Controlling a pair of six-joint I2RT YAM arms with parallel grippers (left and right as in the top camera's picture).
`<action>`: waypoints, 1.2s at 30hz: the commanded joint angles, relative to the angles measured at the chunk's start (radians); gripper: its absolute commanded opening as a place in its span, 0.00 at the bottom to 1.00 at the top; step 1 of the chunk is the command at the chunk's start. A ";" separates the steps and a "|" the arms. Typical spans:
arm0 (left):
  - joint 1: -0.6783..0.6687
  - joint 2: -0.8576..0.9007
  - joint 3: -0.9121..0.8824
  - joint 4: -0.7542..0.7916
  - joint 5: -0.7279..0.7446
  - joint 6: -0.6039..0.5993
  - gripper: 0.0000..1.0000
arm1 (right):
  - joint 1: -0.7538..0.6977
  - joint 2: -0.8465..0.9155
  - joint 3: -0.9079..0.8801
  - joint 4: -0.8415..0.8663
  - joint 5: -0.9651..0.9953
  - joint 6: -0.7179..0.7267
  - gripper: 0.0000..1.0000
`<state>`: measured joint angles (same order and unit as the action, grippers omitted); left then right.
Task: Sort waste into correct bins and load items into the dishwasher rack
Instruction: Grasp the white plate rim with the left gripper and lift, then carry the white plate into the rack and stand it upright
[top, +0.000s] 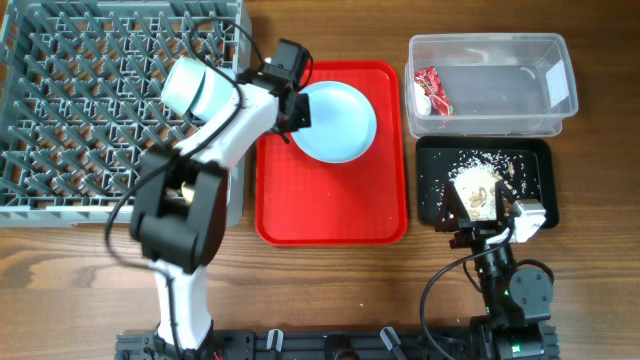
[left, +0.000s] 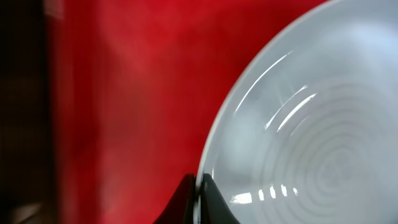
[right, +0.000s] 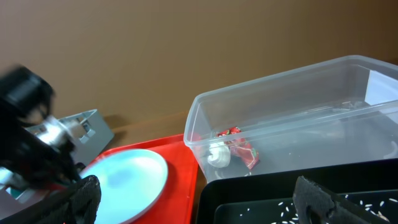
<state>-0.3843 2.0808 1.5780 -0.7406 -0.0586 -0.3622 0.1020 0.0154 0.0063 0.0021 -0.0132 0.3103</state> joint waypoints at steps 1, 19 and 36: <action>0.006 -0.246 0.006 -0.038 -0.179 0.079 0.04 | 0.005 -0.011 -0.001 0.007 0.020 0.007 1.00; 0.055 -0.556 0.003 -0.218 -1.259 0.255 0.04 | 0.005 -0.011 -0.001 0.007 0.020 0.007 1.00; 0.283 -0.298 0.003 0.007 -1.329 0.551 0.04 | 0.005 -0.011 -0.001 0.007 0.020 0.007 1.00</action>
<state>-0.1410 1.7695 1.5829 -0.7559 -1.3579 0.0978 0.1020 0.0154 0.0063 0.0021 -0.0132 0.3103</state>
